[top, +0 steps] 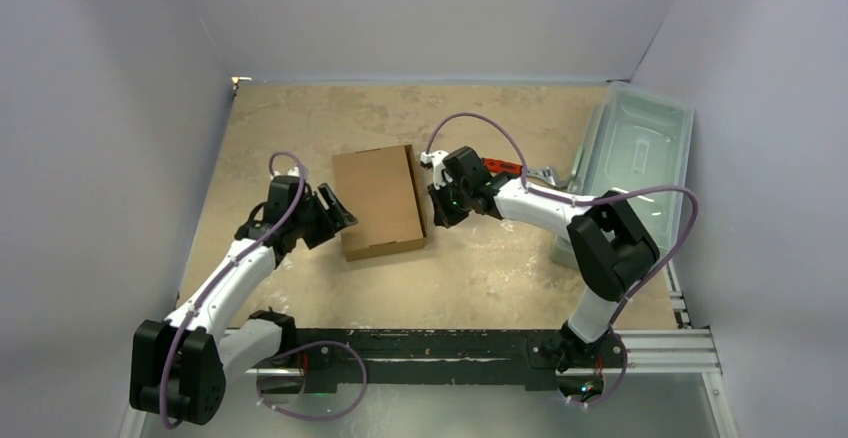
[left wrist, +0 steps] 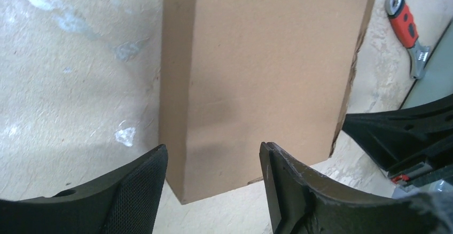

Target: Fold the paper box

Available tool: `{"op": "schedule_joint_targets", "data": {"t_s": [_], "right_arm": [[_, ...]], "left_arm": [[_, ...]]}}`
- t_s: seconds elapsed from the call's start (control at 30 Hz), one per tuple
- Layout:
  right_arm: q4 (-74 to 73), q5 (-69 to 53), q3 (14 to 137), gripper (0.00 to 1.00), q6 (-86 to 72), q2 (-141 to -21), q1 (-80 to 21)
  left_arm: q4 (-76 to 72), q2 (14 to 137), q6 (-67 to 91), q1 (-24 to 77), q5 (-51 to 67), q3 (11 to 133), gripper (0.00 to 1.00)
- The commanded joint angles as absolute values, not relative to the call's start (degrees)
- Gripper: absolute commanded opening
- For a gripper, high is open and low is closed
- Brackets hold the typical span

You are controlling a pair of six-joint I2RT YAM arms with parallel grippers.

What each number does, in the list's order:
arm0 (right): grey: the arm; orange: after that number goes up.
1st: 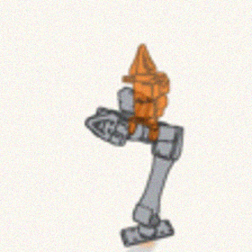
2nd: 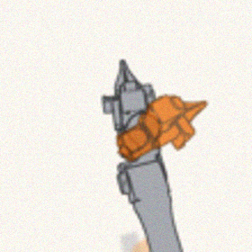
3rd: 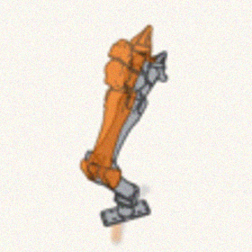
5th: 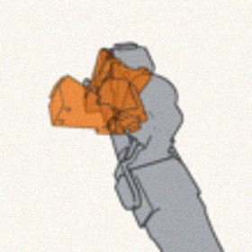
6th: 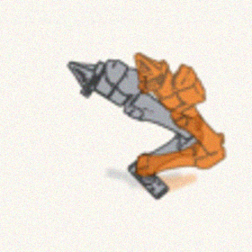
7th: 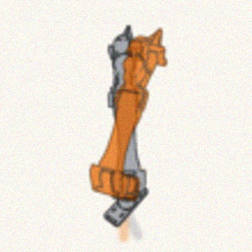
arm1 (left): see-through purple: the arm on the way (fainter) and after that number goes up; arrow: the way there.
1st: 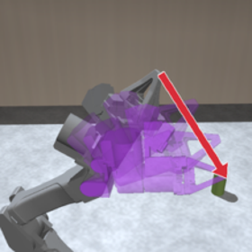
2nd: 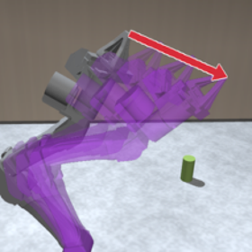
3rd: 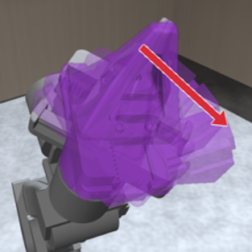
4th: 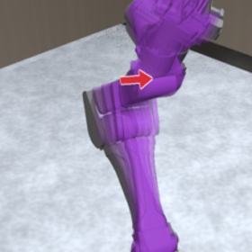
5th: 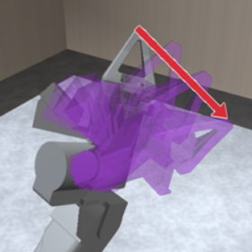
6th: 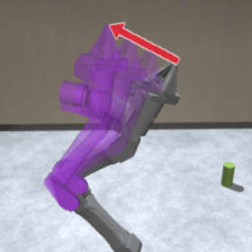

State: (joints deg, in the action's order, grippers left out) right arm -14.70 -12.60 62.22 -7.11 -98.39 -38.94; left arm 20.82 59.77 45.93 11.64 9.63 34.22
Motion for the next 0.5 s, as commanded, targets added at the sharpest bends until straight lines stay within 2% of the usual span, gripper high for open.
{"op": "schedule_joint_targets", "data": {"t_s": [0.0, 0.07, 0.17, 0.27, 0.47], "right_arm": [[-14.2, -10.0, 62.2, 0.00, -7.8, -99.8, -39.3], [-14.8, -10.7, 62.6, 0.00, -7.8, -100.1, -40.8], [-15.7, -11.1, 63.5, 0.00, -8.0, -99.5, -44.8], [-17.2, -10.4, 65.3, 0.00, -8.9, -99.1, -48.5], [-19.3, -10.4, 70.2, 0.00, -10.2, -102.3, -49.9]], "left_arm": [[22.0, 58.4, 47.0, 11.6, 9.4, 31.9, 0.63], [19.4, 59.2, 48.0, 11.6, 12.1, 30.7, 0.56], [16.2, 60.4, 49.0, 11.7, 15.5, 29.5, 0.37], [15.1, 60.9, 49.8, 12.1, 17.1, 29.1, 0.28], [13.3, 61.0, 52.2, 13.4, 18.0, 27.9, 0.26]]}}
